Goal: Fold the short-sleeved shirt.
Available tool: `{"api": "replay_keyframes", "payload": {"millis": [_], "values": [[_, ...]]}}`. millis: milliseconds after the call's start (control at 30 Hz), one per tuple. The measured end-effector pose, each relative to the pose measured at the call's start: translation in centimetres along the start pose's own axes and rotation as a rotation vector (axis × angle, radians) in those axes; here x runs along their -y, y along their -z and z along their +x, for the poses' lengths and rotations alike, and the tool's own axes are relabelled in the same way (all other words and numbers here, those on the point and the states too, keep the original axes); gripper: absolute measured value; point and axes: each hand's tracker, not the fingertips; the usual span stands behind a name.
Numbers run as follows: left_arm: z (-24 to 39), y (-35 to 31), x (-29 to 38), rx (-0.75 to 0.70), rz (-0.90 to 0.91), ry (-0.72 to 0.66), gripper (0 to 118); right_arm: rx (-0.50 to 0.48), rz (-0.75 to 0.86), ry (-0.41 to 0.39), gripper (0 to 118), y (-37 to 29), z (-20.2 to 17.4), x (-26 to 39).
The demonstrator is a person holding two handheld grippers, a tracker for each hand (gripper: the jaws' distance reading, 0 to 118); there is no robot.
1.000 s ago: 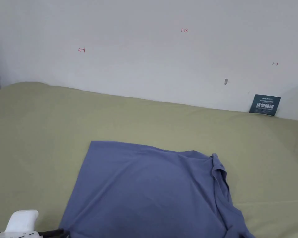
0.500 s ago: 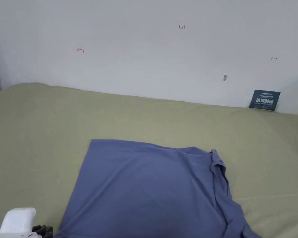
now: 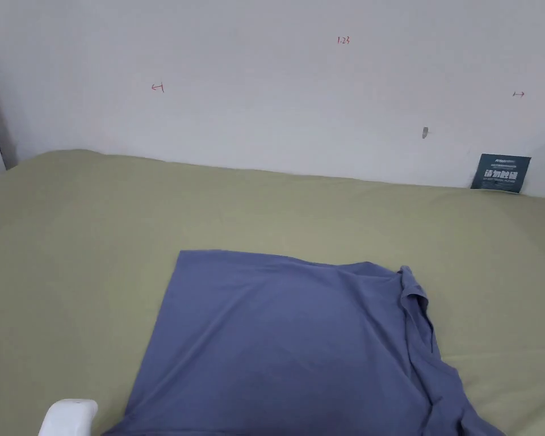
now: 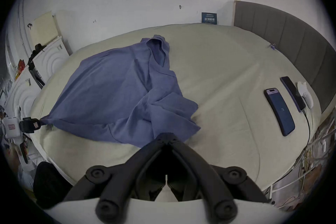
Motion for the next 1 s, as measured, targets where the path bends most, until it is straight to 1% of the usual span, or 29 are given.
{"api": "replay_keyframes", "payload": {"millis": [100, 133, 167, 200, 233, 267, 300, 333, 367, 400, 433, 500, 567, 600, 633, 667, 700, 733, 800, 867, 1000], "values": [[0.3, 1.5, -0.3, -0.054, 0.002, 0.046, 105, 0.003, 0.000, 0.006, 0, -0.5, -0.4, 0.0], [0.8, 1.5, -0.6, -0.059, 0.006, 0.048, 98, 0.002, -0.001, 0.009, 0, -0.4, -0.3, 0.0], [0.8, 1.8, -0.9, -0.059, 0.007, 0.045, 82, 0.002, -0.003, 0.013, 0, 0.0, 0.0, 0.1], [0.7, 2.1, -1.1, -0.068, 0.019, 0.038, 53, 0.005, -0.004, 0.019, 0, 0.0, 0.1, 0.1], [0.7, 2.3, -1.3, -0.082, 0.025, 0.031, 7, 0.007, -0.003, 0.024, 0, 0.1, 0.2, 0.2], [1.2, 1.9, -1.5, -0.087, 0.021, 0.033, 5, 0.006, -0.001, 0.027, 0, 0.1, 0.3, 0.2], [1.3, 1.5, -1.3, -0.049, 0.027, 0.020, 5, 0.009, 0.005, 0.029, 1, 0.4, 0.5, 0.2], [1.3, 1.3, -1.1, -0.022, 0.026, 0.021, 4, 0.017, 0.011, 0.030, 14, 0.5, 0.5, 0.2], [1.5, 1.1, -0.9, -0.025, 0.031, 0.036, 4, 0.046, 0.018, 0.025, 37, 0.6, 0.4, 0.1], [2.3, 0.4, -1.1, -0.038, 0.037, 0.056, 4, 0.059, 0.015, 0.015, 64, 0.7, 0.4, 0.1], [2.5, 0.4, -1.2, -0.042, 0.032, 0.068, 4, 0.062, -0.004, 0.010, 89, 1.0, 0.5, 0.0], [2.5, 0.3, -1.2, -0.035, 0.037, 0.059, 4, 0.049, -0.018, 0.005, 82, 1.2, 0.4, 0.3], [2.6, 0.0, -1.3, -0.033, 0.039, 0.045, 4, 0.037, -0.036, -0.010, 83, 1.9, 0.6, 0.7], [2.6, -0.1, -1.2, -0.037, 0.042, 0.045, 4, 0.039, -0.035, -0.022, 80, 2.1, 0.6, 0.9], [2.6, -0.2, -1.2, -0.038, 0.044, 0.046, 4, 0.036, -0.029, -0.042, 61, 2.3, 0.5, 1.0], [2.3, -0.1, -1.3, -0.037, 0.046, 0.044, 4, 0.030, -0.014, -0.059, 35, 2.3, 0.4, 1.0], [2.2, -0.2, -1.3, -0.034, 0.049, 0.039, 4, 0.031, 0.000, -0.070, 0, 2.5, 0.5, 0.9], [2.1, -0.3, -1.3, -0.031, 0.046, 0.031, 4, 0.040, 0.015, -0.074, 1, 2.5, 0.3, 0.7], [2.0, -0.8, -1.5, -0.020, 0.051, 0.008, 4, 0.037, 0.029, -0.054, 1, 2.2, -0.1, 0.5], [1.9, -1.1, -1.6, -0.009, 0.057, -0.009, 4, 0.006, 0.037, -0.027, 1, 2.1, -0.3, 0.3], [2.0, -2.0, -2.5, 0.012, 0.071, -0.036, 4, -0.009, 0.064, -0.034, 1, 1.7, -0.4, -0.1]]}}
